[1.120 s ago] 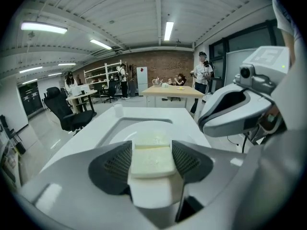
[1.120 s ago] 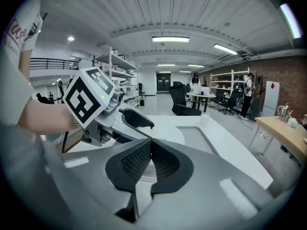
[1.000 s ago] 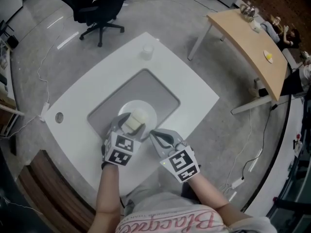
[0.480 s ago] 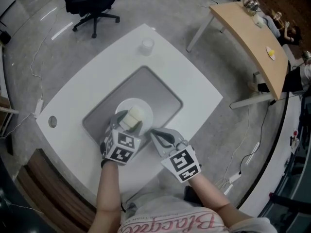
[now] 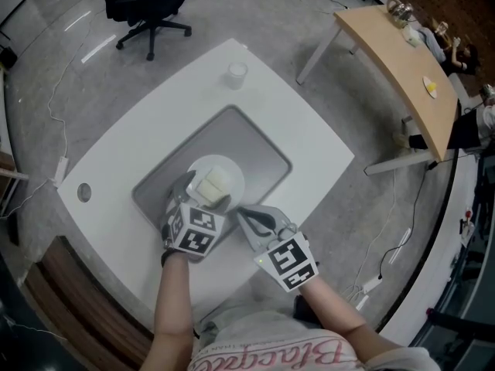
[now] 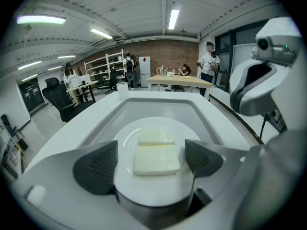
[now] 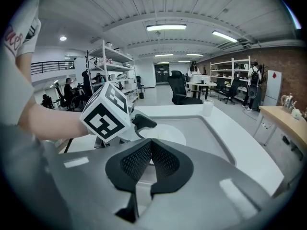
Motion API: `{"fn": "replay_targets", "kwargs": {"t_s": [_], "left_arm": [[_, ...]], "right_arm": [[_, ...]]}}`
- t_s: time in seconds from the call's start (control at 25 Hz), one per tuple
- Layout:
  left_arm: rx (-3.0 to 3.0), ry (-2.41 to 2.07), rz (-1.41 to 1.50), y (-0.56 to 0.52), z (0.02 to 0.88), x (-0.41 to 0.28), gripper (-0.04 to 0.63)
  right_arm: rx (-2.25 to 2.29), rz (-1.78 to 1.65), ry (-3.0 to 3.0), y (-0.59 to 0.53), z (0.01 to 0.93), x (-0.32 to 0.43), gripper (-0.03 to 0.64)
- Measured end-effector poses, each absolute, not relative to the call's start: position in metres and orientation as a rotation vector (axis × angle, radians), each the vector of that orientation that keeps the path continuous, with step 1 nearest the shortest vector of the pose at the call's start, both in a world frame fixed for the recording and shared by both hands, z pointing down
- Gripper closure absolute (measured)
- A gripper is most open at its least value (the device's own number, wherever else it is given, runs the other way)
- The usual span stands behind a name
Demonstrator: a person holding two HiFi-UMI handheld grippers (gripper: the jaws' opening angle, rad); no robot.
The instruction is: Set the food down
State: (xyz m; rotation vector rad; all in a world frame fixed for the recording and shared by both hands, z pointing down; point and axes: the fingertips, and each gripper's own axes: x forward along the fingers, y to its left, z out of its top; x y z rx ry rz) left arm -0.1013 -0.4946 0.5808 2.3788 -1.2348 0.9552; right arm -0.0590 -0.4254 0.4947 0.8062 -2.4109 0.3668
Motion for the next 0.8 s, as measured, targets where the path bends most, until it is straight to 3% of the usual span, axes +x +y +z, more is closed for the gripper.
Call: {"fn": "replay_targets", "kwargs": {"t_s": [0.44, 0.48, 0.56, 0.6, 0.64, 0.68, 0.8], "left_arm": [[2.401, -1.399, 0.792, -0.478, 0.524, -0.109, 0.159], [2.395, -1.418, 0.763, -0.474, 0.516, -0.11, 0.183], [2.364, -1.473, 0.709, -0.465, 0.504, -0.115, 0.321], [2.347, -1.512, 0.69, -0.46, 0.499, -0.118, 0.404], [2.333, -1.555, 0.679, -0.455, 0.494, -0.121, 0.53], [2.326, -1.589, 0.672, -0.45, 0.489, -0.123, 0.595], [2.34, -1.631, 0.654, -0.432, 0.474, -0.121, 0.597]], "right_arm": [[0.901, 0.378, -2.457, -0.417, 0.477, -0.05, 0.615], [0.914, 0.384, -2.47, -0.416, 0.474, -0.051, 0.615], [0.941, 0.395, -2.491, -0.413, 0.468, -0.051, 0.615], [0.955, 0.396, -2.498, -0.411, 0.464, -0.051, 0.615], [0.967, 0.394, -2.506, -0.408, 0.46, -0.051, 0.615], [0.972, 0.391, -2.514, -0.404, 0.456, -0.051, 0.615], [0.951, 0.387, -2.552, -0.388, 0.446, -0.053, 0.615]]}}
